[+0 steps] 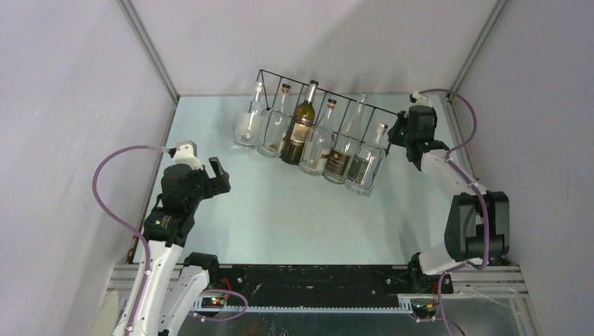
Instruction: Take the wine bottle off the wine rack
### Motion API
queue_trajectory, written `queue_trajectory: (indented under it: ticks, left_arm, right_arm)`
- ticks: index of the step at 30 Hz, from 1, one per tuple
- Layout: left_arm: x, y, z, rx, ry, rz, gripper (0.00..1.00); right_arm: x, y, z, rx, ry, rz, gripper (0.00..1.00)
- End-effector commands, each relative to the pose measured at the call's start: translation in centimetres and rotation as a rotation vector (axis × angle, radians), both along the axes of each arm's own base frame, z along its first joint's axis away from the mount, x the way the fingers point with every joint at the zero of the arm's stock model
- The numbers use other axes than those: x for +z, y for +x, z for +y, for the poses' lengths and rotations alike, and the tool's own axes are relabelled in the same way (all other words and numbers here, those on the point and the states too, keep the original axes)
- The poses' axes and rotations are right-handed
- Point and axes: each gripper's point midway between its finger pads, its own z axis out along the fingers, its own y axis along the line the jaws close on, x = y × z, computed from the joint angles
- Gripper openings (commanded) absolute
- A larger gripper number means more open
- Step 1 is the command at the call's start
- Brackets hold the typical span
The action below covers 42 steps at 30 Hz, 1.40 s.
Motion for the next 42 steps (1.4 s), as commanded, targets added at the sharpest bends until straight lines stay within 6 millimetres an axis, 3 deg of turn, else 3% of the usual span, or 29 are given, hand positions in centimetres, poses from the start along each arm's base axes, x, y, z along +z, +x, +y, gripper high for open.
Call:
queue_trajectory:
  ticks: [1,2,9,16,24,34,42]
  left_arm:
    - [0.4,0.3,-0.3,-0.029,0.017,-0.023,0.98]
    - [0.4,0.3,-0.3,-0.03,0.017,-0.024,0.98]
    - [0.3,0.3,-0.6,-0.038,0.019,-0.019,0.98]
    - [0.3,0.3,-0.6,-0.041,0.02,-0.017,0.98]
    - [0.4,0.2,-0.9,-0.052,0.023,-0.019,0.98]
    - [0.3,0.2,-1.1,-0.058,0.023,-0.014,0.98]
    - [0.1,0.2,-1.0,-0.057,0.025,-0.007,0.98]
  right_arm:
    - [1.8,-2.7,-2.9,-0.113,-0.042,-0.021,0.0]
    - [1.0,-3.4,-3.0,-0.12,-0.045,-0.004,0.0]
    - [0.7,-7.7,-2.7,-0.15,0.004,-0.014,0.0]
    - [0.4,-11.7,-0.4,-0.139,0.031,-0.01,0.0]
    - [0.5,-15.8,-1.4,-0.206,0.032,-0.034,0.0]
    - [-0.8,-19.8,-0.7,-0.167,0.074,-0.006,0.0]
    - [-1.7,-21.4,-0.5,-0.171,0.101,0.016,0.06]
